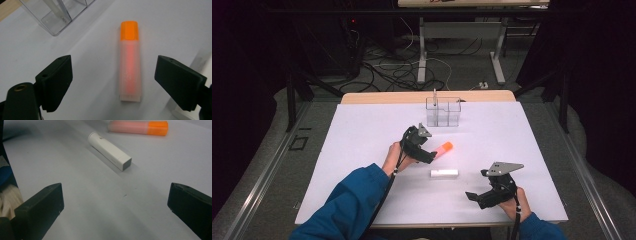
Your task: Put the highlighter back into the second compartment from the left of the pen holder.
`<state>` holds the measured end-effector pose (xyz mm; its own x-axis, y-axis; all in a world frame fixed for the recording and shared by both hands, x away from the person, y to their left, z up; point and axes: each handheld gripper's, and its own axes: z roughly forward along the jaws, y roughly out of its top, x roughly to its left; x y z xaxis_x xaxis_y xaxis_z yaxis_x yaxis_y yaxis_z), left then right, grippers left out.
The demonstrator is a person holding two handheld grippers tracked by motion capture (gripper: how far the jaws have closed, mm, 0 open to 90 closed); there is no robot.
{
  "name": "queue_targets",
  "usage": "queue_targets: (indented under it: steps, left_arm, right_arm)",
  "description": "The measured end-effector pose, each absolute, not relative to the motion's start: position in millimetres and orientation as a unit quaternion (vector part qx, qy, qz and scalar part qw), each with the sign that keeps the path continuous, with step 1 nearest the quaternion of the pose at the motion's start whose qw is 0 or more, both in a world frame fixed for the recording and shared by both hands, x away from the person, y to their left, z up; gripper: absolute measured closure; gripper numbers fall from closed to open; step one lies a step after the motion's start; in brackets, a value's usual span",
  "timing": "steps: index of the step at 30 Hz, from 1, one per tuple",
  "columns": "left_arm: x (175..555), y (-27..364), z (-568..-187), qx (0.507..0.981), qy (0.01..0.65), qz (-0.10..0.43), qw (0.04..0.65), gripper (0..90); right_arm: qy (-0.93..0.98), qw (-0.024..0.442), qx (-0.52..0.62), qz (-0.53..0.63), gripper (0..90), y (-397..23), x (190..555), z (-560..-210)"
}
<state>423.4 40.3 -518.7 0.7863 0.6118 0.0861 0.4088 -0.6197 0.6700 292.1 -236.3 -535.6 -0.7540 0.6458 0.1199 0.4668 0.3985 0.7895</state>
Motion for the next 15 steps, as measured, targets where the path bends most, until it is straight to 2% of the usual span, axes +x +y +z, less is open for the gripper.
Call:
queue_targets:
  steps: [4, 15]
  left_arm:
    - [427.4, 33.0, -521.1, 0.883, 0.291, 0.159, 0.333, 17.8]
    - [435.3, 12.7, -533.9, 0.875, 0.297, 0.152, 0.351, 34.6]
  right_arm:
    - [0.83, 0.103, 0.335, 0.434, 0.1, -236.4, 292.1, -535.7]
    - [0.831, 0.101, 0.335, 0.433, 0.2, -236.0, 291.9, -536.0]
